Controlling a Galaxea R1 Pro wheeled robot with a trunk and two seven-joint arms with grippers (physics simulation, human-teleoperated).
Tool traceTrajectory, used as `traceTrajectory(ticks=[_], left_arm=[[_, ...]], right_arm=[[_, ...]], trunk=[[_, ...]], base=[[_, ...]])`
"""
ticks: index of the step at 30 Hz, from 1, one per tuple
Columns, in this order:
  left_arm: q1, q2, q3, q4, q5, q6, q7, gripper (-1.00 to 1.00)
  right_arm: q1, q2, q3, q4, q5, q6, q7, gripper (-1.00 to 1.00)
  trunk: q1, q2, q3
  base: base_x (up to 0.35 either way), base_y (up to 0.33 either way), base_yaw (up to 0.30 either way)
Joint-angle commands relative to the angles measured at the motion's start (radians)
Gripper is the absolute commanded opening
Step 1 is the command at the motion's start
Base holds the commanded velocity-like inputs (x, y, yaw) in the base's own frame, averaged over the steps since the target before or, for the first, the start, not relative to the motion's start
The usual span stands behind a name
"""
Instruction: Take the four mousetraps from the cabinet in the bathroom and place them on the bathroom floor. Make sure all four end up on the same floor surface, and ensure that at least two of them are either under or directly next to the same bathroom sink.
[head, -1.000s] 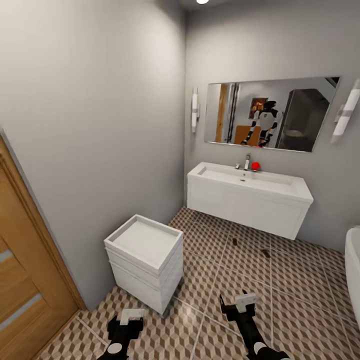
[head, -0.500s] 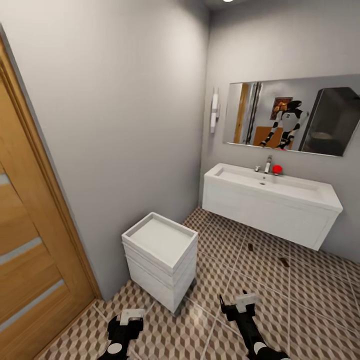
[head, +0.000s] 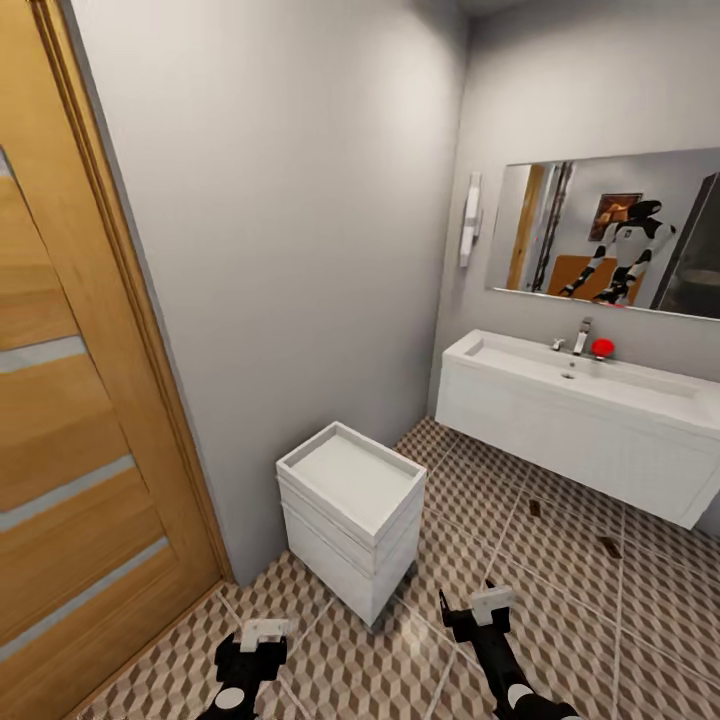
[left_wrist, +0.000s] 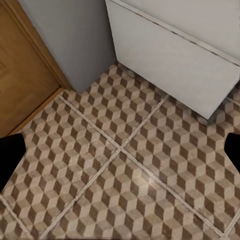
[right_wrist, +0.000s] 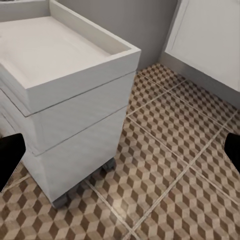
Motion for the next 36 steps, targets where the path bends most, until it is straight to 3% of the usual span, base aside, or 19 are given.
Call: traceTrajectory(ticks=[1,36], left_arm=[[-0.001,-0.001,-0.008,0.002,0.008,-0.004,0.006,1.0],[-0.001,-0.004,-0.008,0.009,0.008,-0.004,0.006,1.0]], right_arm=[[-0.001,0.0,0.003,0.001,0.01,-0.001,-0.01,1.0],[-0.001,0.0,0.003,0.001,0.01,-0.001,-0.01,1.0]], trunk=[[0.001,-0.002,-0.002],[0.001,-0.002,-0.002]], base=[[0.0,0.0,0.236],[0.0,0.0,0.236]])
